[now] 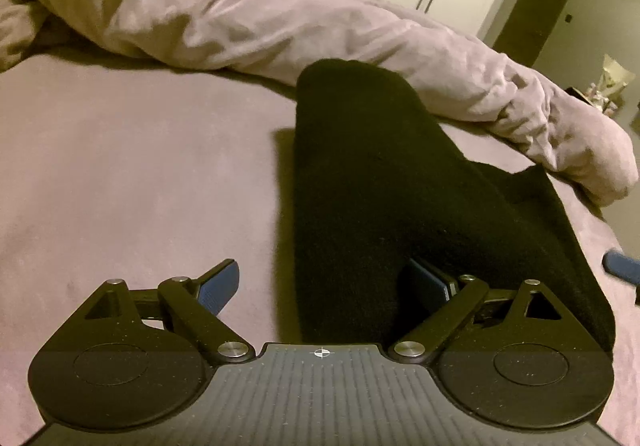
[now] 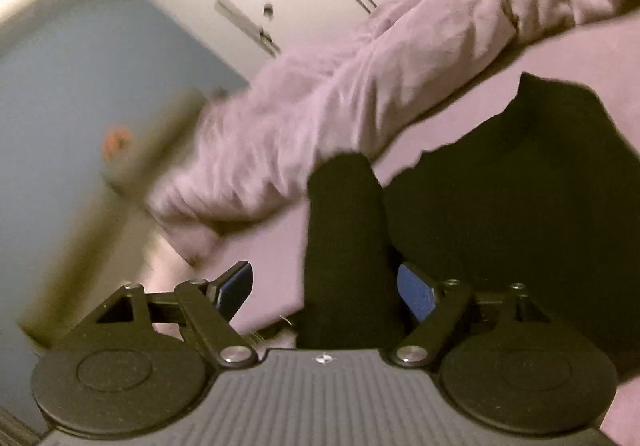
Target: Fold small clothes
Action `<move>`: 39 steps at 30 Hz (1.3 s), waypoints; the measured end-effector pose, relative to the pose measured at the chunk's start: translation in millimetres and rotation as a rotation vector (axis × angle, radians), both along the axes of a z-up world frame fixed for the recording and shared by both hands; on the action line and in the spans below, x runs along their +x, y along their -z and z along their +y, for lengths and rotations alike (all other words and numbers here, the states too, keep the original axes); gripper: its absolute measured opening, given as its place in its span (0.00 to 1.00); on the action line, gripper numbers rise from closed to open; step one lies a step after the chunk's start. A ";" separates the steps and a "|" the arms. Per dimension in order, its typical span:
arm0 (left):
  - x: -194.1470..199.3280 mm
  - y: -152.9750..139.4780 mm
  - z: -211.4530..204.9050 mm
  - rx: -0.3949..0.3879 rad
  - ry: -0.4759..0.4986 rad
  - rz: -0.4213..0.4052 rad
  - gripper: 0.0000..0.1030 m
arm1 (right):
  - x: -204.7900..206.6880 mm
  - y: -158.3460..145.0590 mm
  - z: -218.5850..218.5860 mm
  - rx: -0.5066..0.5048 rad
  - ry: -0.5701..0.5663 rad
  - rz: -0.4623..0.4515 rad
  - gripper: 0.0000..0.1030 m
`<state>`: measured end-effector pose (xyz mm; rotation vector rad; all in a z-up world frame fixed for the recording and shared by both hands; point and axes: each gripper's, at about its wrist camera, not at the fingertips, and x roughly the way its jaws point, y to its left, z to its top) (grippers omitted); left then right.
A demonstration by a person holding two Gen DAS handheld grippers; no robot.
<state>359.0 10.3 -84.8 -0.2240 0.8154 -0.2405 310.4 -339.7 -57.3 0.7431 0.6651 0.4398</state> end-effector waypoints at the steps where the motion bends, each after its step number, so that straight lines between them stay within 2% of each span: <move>1: 2.1 -2.1 -0.1 0.007 0.004 -0.001 0.93 | 3.8 -0.3 1.2 -0.027 0.011 0.004 0.77; 3: 0.4 -3.8 -0.1 0.024 0.001 -0.008 0.93 | 9.9 4.7 6.7 -0.107 0.003 0.038 0.75; 6: -4.0 -1.5 1.7 0.017 -0.022 -0.011 0.93 | 20.3 27.6 14.1 -0.137 -0.040 0.121 0.59; 7: -4.3 -0.7 1.8 0.016 -0.024 -0.008 0.93 | 23.4 34.6 17.0 -0.145 -0.049 0.138 0.57; 11: -4.1 -2.2 0.1 0.035 -0.018 -0.009 0.93 | 30.3 43.9 22.3 -0.107 -0.058 0.156 0.57; 14: -3.5 -2.9 -3.1 0.059 -0.009 -0.014 0.93 | 36.9 40.9 28.8 -0.130 -0.063 0.146 0.57; 24: -5.0 0.0 -5.0 0.059 -0.006 -0.013 0.93 | 79.5 70.7 42.7 0.017 -0.096 0.267 0.57; 26: -5.6 0.0 -6.4 0.061 -0.004 -0.012 0.93 | 87.8 73.4 47.6 0.039 -0.105 0.271 0.42; 27: -6.2 -0.3 -6.1 0.065 -0.002 -0.013 0.93 | 89.0 71.9 50.4 0.020 -0.092 0.266 0.17; 29: -10.9 -6.3 -4.4 0.071 -0.007 -0.029 0.93 | 83.6 63.3 53.6 -0.025 -0.071 0.221 0.17; 31: -19.9 -15.0 2.0 0.067 -0.021 -0.056 0.93 | 65.1 44.7 55.8 -0.122 -0.036 0.130 0.16; 33: -27.3 -19.1 7.8 0.101 -0.061 -0.077 0.92 | 39.3 28.8 55.9 -0.219 0.010 0.042 0.16; 35: -28.6 -14.8 8.9 0.146 -0.080 -0.084 0.92 | 15.0 26.5 54.4 -0.335 0.069 -0.025 0.16; 36: -25.1 -8.7 5.2 0.164 -0.061 -0.053 0.92 | 13.0 34.6 51.4 -0.340 0.084 0.007 0.16; 38: -18.4 4.6 -5.0 0.200 -0.044 0.013 0.84 | 19.6 61.3 46.2 -0.302 0.074 0.125 0.18; 39: -16.6 8.6 -8.7 0.225 -0.045 0.023 0.84 | 18.7 65.7 45.1 -0.299 0.068 0.118 0.21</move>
